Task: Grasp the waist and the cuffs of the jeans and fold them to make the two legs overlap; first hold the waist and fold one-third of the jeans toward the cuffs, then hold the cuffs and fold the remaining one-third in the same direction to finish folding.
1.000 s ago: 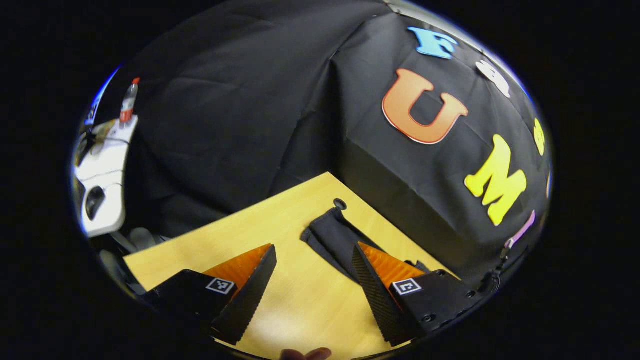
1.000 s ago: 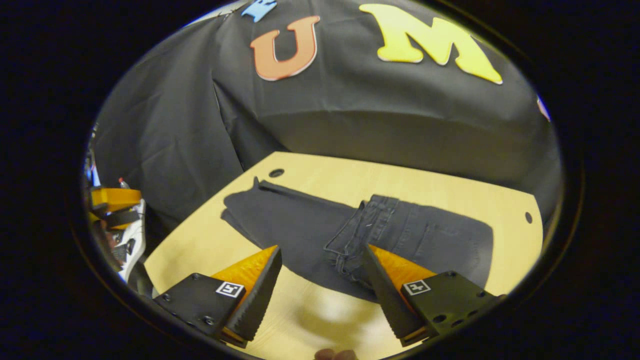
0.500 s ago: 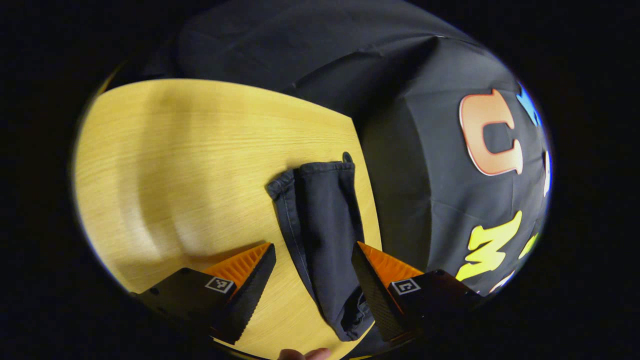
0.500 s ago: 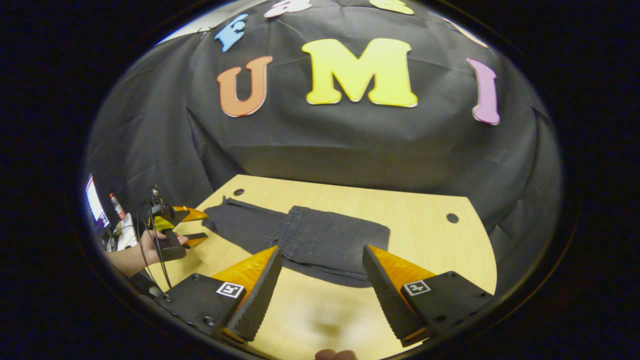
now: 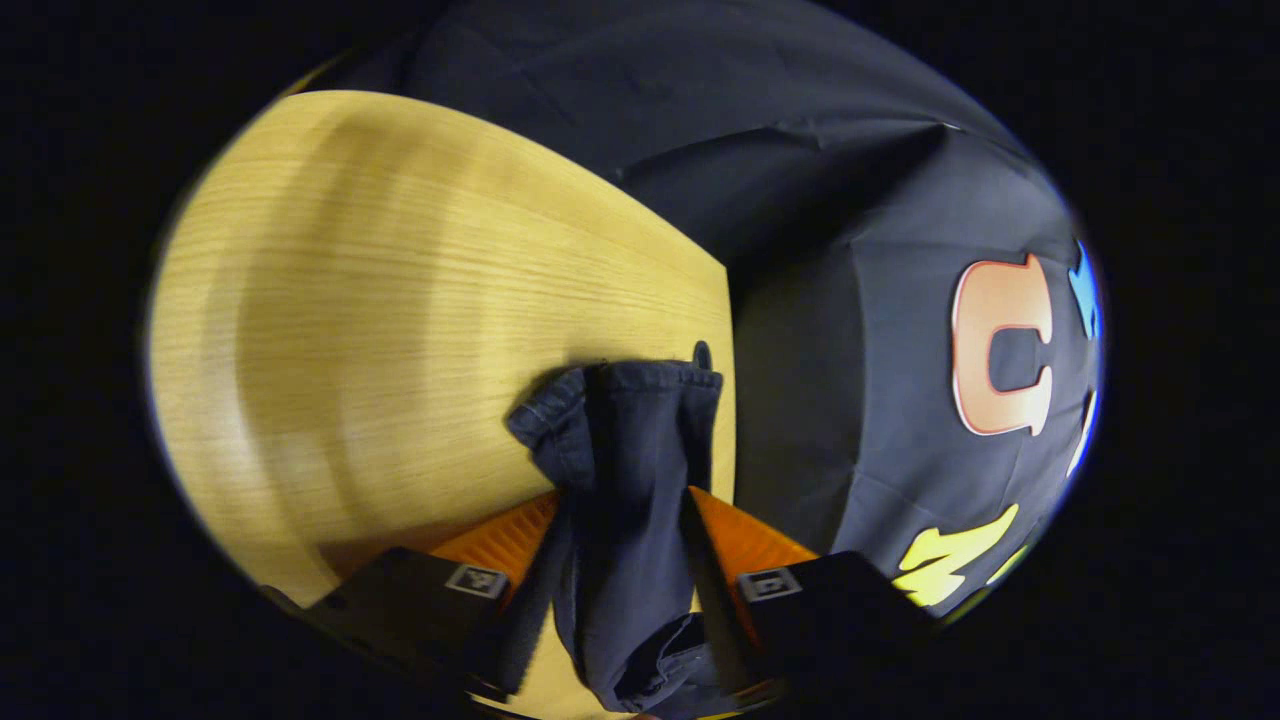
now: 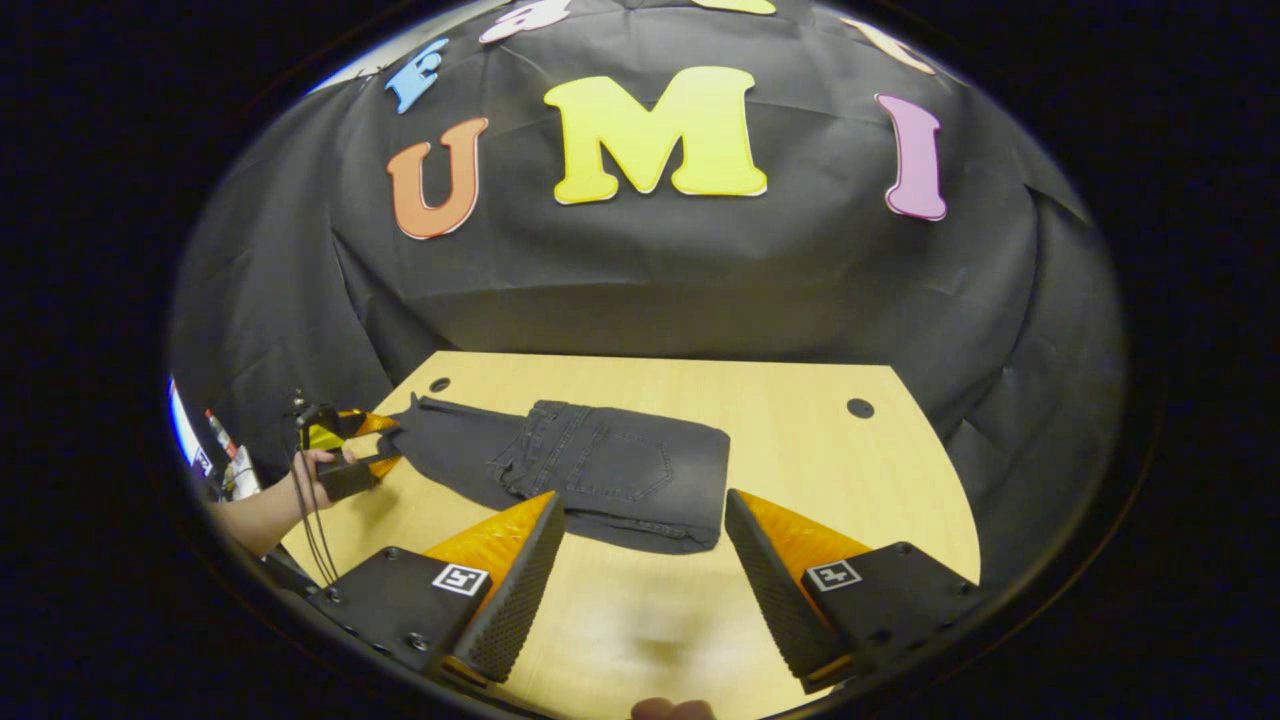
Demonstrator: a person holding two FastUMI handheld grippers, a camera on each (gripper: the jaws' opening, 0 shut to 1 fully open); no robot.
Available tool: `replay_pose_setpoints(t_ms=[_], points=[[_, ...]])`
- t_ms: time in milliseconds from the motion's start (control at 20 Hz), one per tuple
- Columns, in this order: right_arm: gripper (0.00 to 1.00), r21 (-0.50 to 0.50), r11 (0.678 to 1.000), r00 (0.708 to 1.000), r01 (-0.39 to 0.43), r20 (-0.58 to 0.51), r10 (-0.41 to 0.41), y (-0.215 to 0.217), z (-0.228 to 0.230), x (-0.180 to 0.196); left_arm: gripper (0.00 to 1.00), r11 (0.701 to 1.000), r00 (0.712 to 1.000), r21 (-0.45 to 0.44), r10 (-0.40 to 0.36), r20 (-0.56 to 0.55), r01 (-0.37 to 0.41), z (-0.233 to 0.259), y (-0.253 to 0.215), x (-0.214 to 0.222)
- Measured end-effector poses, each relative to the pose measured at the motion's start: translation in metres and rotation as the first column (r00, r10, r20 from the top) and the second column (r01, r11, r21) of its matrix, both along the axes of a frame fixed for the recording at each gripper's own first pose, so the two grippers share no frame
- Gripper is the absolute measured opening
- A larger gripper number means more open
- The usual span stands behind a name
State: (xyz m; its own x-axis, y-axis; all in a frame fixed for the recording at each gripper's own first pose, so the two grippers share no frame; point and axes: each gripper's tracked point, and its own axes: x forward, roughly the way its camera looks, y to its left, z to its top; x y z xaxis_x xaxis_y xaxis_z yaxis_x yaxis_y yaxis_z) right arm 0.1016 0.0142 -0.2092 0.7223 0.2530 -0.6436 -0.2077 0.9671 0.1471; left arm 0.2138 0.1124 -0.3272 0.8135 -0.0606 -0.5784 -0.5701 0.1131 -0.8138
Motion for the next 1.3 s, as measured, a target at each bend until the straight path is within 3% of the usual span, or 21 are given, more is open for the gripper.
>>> replay_pose_setpoints(t_ms=[150,200,300,350,400,450,600,750,900,950,1000,1050,1100,1150,1300], points=[[1.0,0.002,1.0,1.0,0.025,-0.002,-0.025,-0.002,0.001,0.001,0.22,0.999,1.0,0.037,-0.012,0.014,0.012,0.006,-0.003,0.007],[0.99,0.007,0.999,0.999,0.038,-0.002,-0.038,-0.001,0.001,0.001,0.14,0.998,0.998,0.059,-0.037,0.046,0.034,0.02,-0.008,0.01],[0.99,0.011,0.998,0.998,0.066,0.006,-0.066,-0.002,0.003,0.004,0.11,0.987,0.987,0.135,-0.106,0.122,0.089,0.059,-0.023,0.021],[0.94,0.014,0.997,0.997,0.077,0.017,-0.078,-0.002,0.004,0.007,0.1,0.972,0.975,0.198,-0.159,0.155,0.127,0.082,-0.033,0.023],[0.99,0.021,0.996,0.996,0.087,0.024,-0.087,-0.002,0.004,0.008,0.09,0.947,0.958,0.273,-0.225,0.18,0.171,0.104,-0.046,0.025],[0.94,0.032,0.995,0.995,0.094,0.029,-0.095,-0.001,0.005,0.009,0.08,0.912,0.933,0.349,-0.298,0.2,0.216,0.127,-0.063,0.025],[0.99,0.06,0.991,0.992,0.118,0.041,-0.121,-0.005,0.006,0.009,0.08,0.774,0.829,0.54,-0.511,0.225,0.33,0.186,-0.129,0.019],[0.97,0.08,0.985,0.987,0.15,0.05,-0.154,-0.029,0.006,-0.003,0.08,0.578,0.698,0.71,-0.696,0.171,0.402,0.205,-0.201,0.036],[0.94,0.074,0.978,0.978,0.193,0.061,-0.197,-0.06,0.008,-0.024,0.08,0.397,0.582,0.8,-0.81,0.075,0.45,0.171,-0.259,0.04],[0.99,0.06,0.976,0.975,0.21,0.068,-0.214,-0.072,0.009,-0.03,0.08,0.337,0.555,0.823,-0.831,0.032,0.457,0.157,-0.276,0.043],[0.94,0.047,0.972,0.97,0.229,0.068,-0.232,-0.087,0.008,-0.038,0.08,0.273,0.535,0.847,-0.845,-0.015,0.456,0.14,-0.29,0.046],[0.99,0.042,0.967,0.965,0.25,0.065,-0.252,-0.1,0.007,-0.044,0.08,0.216,0.52,0.865,-0.852,-0.06,0.452,0.118,-0.306,0.047],[0.94,0.037,0.962,0.96,0.272,0.059,-0.274,-0.112,0.006,-0.049,0.08,0.168,0.506,0.876,-0.857,-0.097,0.452,0.1,-0.314,0.051],[0.99,0.032,0.955,0.954,0.293,0.055,-0.295,-0.125,0.004,-0.056,0.08,0.13,0.498,0.882,-0.857,-0.13,0.454,0.092,-0.313,0.046],[0.99,0.019,0.942,0.941,0.335,0.036,-0.336,-0.152,-0.003,-0.069,0.08,0.025,0.48,0.886,-0.847,-0.227,0.463,0.056,-0.328,0.039]])
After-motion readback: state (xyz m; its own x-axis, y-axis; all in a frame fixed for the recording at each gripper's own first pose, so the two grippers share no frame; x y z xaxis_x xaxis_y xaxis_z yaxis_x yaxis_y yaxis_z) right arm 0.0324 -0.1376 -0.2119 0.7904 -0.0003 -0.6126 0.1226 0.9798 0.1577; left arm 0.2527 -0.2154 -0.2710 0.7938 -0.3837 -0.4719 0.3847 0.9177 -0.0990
